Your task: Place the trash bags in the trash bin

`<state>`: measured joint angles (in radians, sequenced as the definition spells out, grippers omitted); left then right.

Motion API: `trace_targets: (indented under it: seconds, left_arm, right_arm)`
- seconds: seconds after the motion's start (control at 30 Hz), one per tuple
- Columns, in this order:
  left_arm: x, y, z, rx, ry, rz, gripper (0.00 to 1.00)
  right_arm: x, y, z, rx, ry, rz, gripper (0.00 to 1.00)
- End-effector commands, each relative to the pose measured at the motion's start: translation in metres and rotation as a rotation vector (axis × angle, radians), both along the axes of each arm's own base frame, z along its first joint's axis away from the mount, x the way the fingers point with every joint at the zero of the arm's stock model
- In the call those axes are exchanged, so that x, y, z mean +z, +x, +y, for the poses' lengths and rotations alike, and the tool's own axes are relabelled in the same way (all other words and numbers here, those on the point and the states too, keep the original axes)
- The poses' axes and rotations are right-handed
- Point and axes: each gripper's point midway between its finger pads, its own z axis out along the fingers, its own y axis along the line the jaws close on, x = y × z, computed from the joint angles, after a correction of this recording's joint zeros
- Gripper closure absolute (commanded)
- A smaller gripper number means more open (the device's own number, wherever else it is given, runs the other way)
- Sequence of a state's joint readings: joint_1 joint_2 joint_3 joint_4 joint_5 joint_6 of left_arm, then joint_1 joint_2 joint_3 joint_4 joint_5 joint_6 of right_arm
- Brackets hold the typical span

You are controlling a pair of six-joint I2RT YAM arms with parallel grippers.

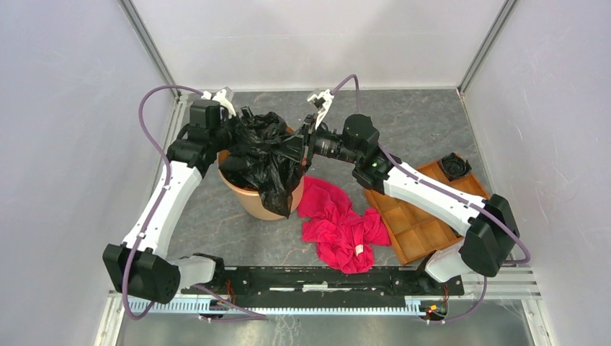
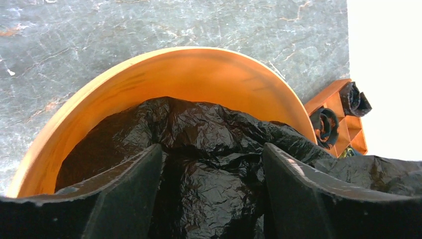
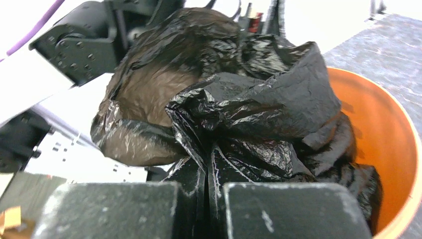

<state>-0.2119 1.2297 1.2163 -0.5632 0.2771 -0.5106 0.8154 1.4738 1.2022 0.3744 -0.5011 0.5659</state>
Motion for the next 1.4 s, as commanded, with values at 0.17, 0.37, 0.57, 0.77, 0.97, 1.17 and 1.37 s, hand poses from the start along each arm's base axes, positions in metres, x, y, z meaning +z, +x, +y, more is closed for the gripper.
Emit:
trace_targets:
  seconds: [0.17, 0.37, 0.57, 0.77, 0.97, 1.17, 1.37]
  left_arm:
    - [0.059, 0.019, 0.025, 0.089, 0.111, -0.138, 0.01]
    - [0.112, -0.01, 0.077, 0.314, 0.219, -0.269, 0.0]
    - [0.111, -0.064, 0.071, 0.248, 0.139, -0.327, 0.01]
    - [0.092, -0.132, -0.027, -0.366, -0.196, -0.361, 0.0]
    - [0.061, -0.127, -0.026, -0.347, -0.177, -0.285, 0.04]
    - [0.009, -0.103, 0.002, -0.15, -0.034, -0.136, 0.31]
    - [0.019, -0.102, 0.026, -0.023, 0.03, -0.191, 0.33]
  right_arm:
    - [0.001, 0.047, -0.014, -0.346, 0.035, 0.132, 0.99]
    - [-0.007, 0.069, -0.014, -0.536, -0.012, 0.154, 0.99]
    - [-0.01, 0.084, -0.018, -0.626, -0.01, 0.158, 0.99]
    - [-0.002, 0.082, -0.014, -0.606, 0.033, 0.151, 0.99]
    - [0.001, 0.07, -0.004, -0.523, 0.074, 0.169, 0.99]
    - [-0.001, 0.06, 0.008, -0.449, 0.064, 0.142, 0.99]
    - [-0.008, 0.047, 0.035, -0.303, 0.034, 0.091, 0.94]
